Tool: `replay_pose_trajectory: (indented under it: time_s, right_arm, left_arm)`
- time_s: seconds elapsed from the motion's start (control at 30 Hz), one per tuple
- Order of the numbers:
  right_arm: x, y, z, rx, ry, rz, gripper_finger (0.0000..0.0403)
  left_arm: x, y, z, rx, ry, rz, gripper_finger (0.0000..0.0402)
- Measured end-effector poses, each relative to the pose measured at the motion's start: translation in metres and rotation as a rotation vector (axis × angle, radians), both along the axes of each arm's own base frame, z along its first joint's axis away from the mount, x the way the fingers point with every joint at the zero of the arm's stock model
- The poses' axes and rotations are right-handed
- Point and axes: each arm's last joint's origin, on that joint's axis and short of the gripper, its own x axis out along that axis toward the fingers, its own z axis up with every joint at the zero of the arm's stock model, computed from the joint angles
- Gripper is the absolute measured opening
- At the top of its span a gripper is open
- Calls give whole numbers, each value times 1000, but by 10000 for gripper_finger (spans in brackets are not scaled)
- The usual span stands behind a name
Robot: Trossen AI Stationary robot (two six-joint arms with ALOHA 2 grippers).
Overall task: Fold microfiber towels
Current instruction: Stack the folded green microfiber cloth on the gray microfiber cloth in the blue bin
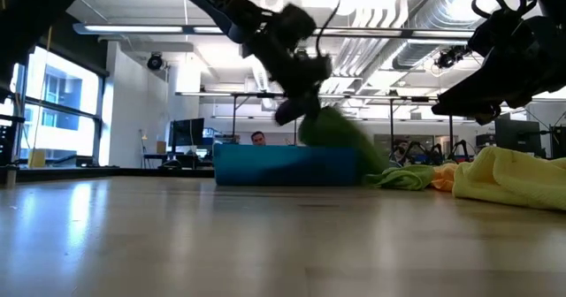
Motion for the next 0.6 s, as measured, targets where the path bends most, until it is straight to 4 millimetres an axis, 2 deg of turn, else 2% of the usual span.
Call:
replay_pose_trajectory:
  time_s: [0.13,0.4,0.6]
  right_arm:
    - [0,0,0,0,0,0,151]
    - [0,0,-1,-2,6,0,151]
    - [0,0,-1,-4,13,0,151]
  left_arm:
    - [-18,-2,-10,-111,174,39,5]
    - [-30,-9,-6,-78,323,76,5]
    - [-30,-16,17,-4,273,58,5]
